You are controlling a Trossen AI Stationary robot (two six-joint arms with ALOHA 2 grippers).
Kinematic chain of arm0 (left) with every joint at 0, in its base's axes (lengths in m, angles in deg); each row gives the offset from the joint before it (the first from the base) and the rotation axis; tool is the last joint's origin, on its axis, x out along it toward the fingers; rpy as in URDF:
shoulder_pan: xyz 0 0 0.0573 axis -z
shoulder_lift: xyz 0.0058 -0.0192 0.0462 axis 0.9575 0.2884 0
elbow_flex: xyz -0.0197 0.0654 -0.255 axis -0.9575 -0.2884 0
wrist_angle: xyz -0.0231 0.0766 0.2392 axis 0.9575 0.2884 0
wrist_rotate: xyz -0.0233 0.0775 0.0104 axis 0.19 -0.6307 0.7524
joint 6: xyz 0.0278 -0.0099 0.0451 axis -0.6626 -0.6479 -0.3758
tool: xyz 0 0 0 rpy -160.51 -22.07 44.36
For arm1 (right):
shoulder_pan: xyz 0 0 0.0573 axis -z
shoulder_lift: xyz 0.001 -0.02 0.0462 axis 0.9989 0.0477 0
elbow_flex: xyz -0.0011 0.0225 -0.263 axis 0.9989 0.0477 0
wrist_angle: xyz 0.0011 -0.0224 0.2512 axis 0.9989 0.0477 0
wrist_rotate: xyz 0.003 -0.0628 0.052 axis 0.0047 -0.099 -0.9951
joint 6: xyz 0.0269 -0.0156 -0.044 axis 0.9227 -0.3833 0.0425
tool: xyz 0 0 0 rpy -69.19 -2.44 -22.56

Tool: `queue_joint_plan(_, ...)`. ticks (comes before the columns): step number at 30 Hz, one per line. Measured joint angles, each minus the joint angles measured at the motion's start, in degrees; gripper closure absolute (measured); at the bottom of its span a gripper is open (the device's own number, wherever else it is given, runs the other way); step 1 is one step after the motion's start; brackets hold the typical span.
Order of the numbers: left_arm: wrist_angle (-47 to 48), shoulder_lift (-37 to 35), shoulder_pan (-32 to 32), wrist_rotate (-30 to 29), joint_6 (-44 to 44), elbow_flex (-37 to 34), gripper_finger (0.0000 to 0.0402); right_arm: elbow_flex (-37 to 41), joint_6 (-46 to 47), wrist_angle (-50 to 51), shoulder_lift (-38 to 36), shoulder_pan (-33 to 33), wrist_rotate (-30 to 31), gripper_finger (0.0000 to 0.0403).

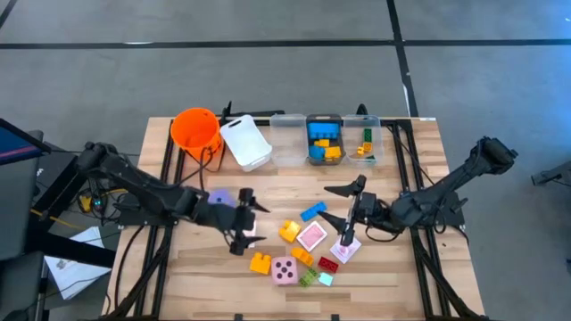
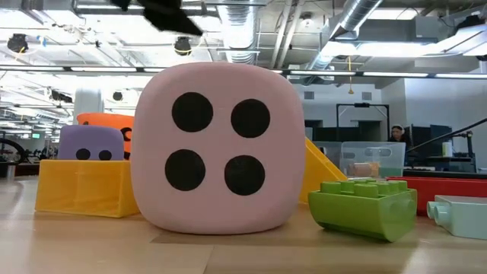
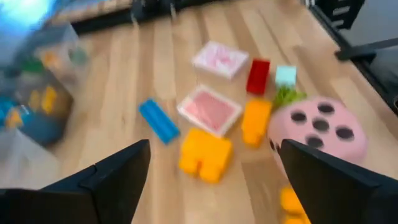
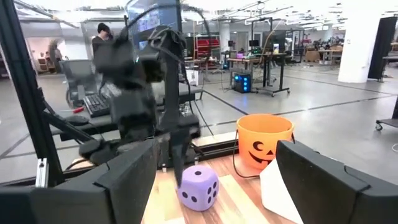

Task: Pick & Place Toys
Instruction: Put the small blue game piece into the right transparent bin

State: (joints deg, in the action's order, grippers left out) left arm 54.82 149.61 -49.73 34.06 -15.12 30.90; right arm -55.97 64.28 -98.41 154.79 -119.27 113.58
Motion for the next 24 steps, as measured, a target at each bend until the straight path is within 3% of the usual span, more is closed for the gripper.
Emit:
queue_joint_plan(11,-0.8,0.0,0.8,-0.7,8.4,-9.3,0.0047,0.0,2.8,2.5,0.0,0.0,-0.5,0.0085)
queue_joint_plan(16,-1.5,0.0,0.3,-5.3,8.6,-9.9,0.0047,0.0,2.8,2.6,0.0,0.5,-0.7,0.0085)
queue_joint_plan(24,-14.9,3.2,-5.9,-5.4,14.5,-9.9,0.0048,0.0,4.1,3.8,0.0,2.3,-1.1,0.0085)
